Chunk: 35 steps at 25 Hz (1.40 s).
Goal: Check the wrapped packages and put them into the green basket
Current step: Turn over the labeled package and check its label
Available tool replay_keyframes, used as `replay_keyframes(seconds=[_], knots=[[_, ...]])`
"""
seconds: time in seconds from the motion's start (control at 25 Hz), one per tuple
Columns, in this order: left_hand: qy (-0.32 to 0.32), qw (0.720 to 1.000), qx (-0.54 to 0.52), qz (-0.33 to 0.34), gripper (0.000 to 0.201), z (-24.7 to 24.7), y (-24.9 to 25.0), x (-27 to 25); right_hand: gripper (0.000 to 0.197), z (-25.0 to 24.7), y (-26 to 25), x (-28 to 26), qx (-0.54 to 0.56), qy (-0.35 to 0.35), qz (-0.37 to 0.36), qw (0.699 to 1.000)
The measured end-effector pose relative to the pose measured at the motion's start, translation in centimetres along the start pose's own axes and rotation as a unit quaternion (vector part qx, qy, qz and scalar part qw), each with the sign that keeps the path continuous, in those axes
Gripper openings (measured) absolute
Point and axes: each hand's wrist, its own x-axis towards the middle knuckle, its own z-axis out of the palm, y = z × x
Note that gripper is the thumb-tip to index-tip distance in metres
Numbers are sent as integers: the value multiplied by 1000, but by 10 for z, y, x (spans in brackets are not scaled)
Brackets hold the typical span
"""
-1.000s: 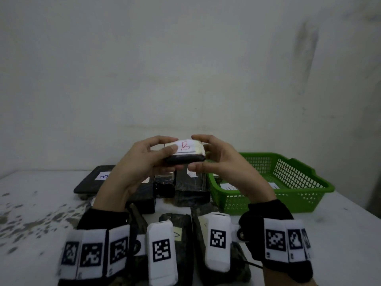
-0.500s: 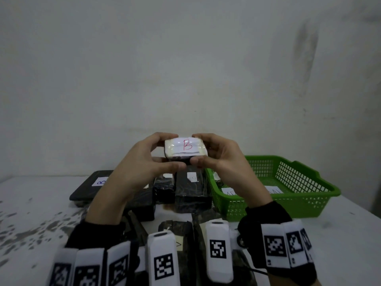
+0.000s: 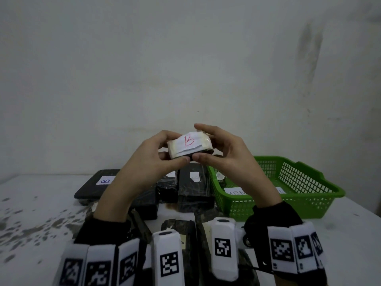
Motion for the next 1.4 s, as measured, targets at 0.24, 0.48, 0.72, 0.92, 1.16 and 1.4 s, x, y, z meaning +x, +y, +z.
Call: replay_keyframes(seconds=[0.24, 0.48, 0.72, 0.92, 1.16, 1.4], knots=[[14, 999, 45, 19, 34, 0, 7, -4, 40, -12, -2, -4, -69, 10, -8, 997], [24, 997, 76, 15, 41, -1, 5, -2, 38, -9, -3, -5, -121, 5, -26, 992], [52, 995, 78, 44, 38, -1, 6, -2, 23, 2, 1, -1, -97, 58, -56, 992], [52, 995, 73, 38, 33, -1, 6, -2, 17, 2, 2, 0, -84, 52, -44, 994], [-9, 999, 35, -19, 39, -9, 3, -4, 26, 1, 0, -1, -102, 13, -5, 995], [34, 998, 46, -4, 36, -5, 7, -5, 31, -2, 0, -2, -90, -4, 8, 996]])
